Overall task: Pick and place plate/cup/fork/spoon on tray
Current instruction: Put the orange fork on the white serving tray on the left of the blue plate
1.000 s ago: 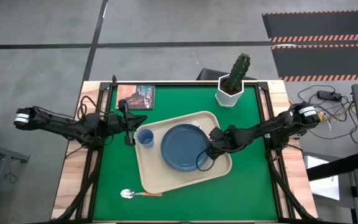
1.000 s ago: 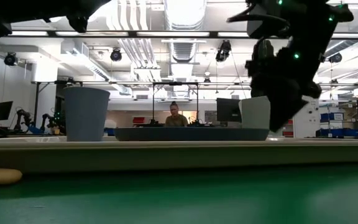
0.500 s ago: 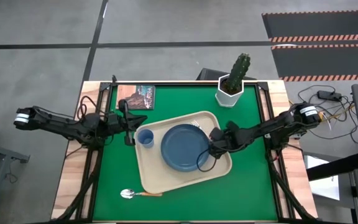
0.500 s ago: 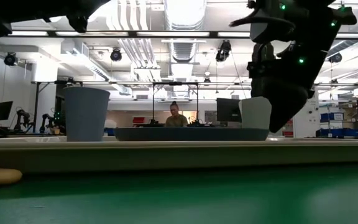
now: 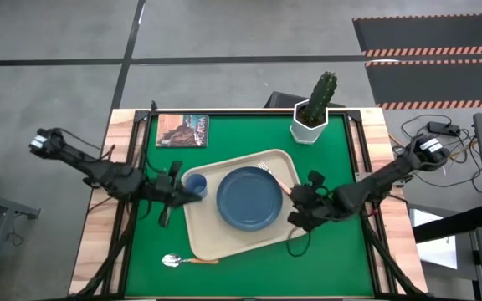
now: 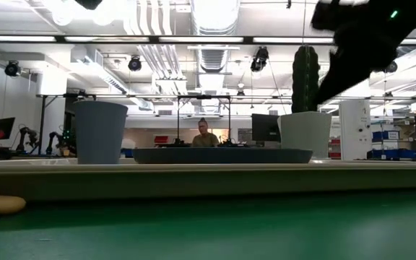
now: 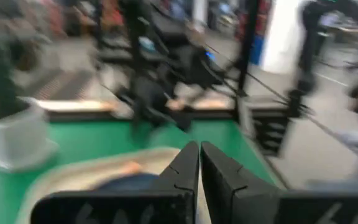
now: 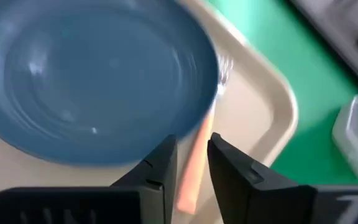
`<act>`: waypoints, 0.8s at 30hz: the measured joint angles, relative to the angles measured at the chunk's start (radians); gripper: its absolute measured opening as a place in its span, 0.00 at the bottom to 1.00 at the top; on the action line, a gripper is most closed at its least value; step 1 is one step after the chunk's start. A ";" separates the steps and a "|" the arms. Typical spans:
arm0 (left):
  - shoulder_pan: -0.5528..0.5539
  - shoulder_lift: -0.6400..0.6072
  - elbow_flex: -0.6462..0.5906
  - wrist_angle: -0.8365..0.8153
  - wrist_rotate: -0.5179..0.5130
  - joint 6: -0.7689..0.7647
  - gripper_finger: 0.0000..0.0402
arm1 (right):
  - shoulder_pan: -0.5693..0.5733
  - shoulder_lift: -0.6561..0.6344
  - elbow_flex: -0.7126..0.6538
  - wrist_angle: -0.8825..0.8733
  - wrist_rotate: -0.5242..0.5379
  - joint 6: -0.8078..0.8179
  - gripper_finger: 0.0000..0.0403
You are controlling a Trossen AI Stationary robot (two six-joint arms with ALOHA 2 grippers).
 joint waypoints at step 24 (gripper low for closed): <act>-0.426 0.447 0.019 -0.556 -0.113 -0.984 0.00 | 0.111 0.046 -0.002 0.016 0.292 -0.031 0.13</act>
